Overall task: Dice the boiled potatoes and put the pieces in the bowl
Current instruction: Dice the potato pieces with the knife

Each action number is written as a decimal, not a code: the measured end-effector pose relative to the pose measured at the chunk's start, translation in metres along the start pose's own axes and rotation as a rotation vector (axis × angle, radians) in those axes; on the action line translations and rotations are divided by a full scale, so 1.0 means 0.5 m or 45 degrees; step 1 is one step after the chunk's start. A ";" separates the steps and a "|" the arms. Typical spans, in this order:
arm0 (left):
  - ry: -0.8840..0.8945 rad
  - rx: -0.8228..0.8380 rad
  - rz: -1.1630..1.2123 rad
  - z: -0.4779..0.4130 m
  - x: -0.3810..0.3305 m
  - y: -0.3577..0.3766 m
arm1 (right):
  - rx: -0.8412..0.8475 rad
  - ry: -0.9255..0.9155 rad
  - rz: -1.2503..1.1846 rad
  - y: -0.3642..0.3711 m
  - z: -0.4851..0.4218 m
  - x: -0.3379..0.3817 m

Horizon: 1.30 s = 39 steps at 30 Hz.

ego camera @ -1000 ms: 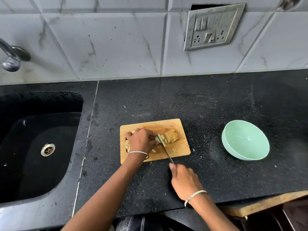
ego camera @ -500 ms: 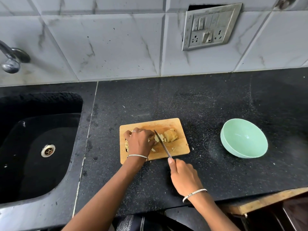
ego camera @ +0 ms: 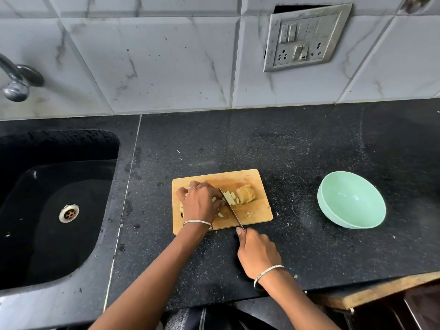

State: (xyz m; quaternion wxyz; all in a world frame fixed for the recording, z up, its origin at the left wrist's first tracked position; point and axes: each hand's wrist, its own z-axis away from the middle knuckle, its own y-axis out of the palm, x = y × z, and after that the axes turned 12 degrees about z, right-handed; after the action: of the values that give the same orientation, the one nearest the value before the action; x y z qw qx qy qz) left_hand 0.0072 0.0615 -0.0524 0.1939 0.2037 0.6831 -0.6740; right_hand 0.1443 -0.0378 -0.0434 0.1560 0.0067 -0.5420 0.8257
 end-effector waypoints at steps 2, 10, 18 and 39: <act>-0.001 0.004 0.006 0.000 0.000 -0.001 | 0.029 0.005 -0.007 0.000 -0.005 -0.002; 0.014 -0.040 -0.033 0.004 -0.004 -0.024 | 0.382 0.042 -0.710 -0.012 -0.014 -0.021; -0.034 -0.121 0.012 0.002 0.012 -0.028 | 0.090 -0.106 -0.492 -0.022 -0.013 -0.036; 0.309 0.223 0.005 -0.001 0.015 -0.040 | 0.009 -0.226 -0.133 -0.015 -0.013 -0.006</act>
State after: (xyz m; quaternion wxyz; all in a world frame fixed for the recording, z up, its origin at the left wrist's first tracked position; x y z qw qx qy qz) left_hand -0.0099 0.0620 -0.0394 0.0927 0.3012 0.6396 -0.7011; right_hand 0.1502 -0.0301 -0.0399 0.1501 0.1085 -0.5498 0.8145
